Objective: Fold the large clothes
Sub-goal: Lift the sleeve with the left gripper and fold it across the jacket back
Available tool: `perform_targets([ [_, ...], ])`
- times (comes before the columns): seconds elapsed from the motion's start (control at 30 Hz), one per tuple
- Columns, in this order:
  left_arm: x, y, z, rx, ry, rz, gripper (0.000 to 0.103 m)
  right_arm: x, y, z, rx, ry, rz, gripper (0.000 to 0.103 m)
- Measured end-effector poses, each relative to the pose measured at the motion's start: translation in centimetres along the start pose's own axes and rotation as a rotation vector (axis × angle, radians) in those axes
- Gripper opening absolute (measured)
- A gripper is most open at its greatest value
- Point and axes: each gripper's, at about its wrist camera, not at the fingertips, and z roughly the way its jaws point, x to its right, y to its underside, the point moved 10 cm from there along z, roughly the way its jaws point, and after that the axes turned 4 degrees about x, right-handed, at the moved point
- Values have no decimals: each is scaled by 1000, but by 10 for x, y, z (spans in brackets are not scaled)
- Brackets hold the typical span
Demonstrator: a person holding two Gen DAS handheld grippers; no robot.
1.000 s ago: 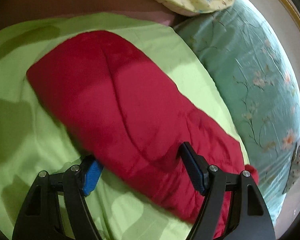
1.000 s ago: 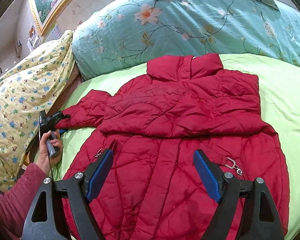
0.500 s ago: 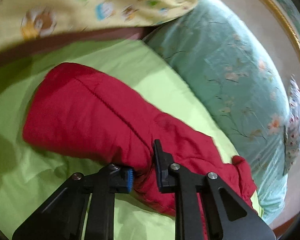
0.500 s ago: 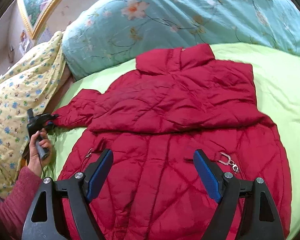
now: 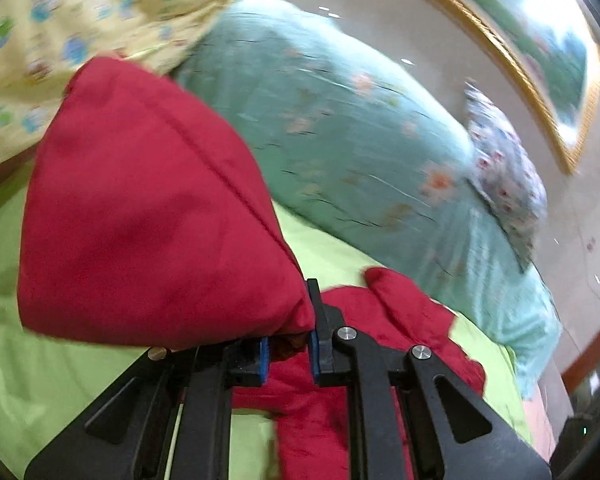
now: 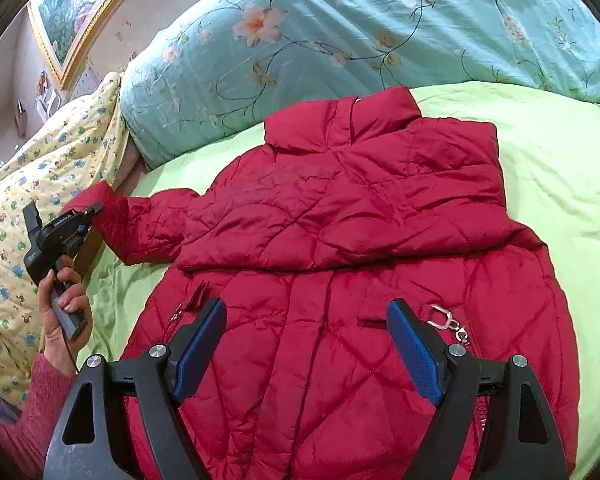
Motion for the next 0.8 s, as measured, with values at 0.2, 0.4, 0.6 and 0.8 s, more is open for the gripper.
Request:
perform_targets([
  [0.2, 68, 26, 8, -56, 95, 98, 12, 10, -1, -4, -1, -3, 29, 83],
  [0.4, 111, 59, 19, -122, 157, 147, 12, 19, -5, -8, 5, -14, 62, 83],
  [0.6, 147, 92, 37, -195, 202, 188, 12, 28, -11, -11, 14, -28, 91, 83],
  [0.8, 191, 127, 50, -256, 248, 239, 12, 43, -16, -12, 21, -45, 137, 83],
])
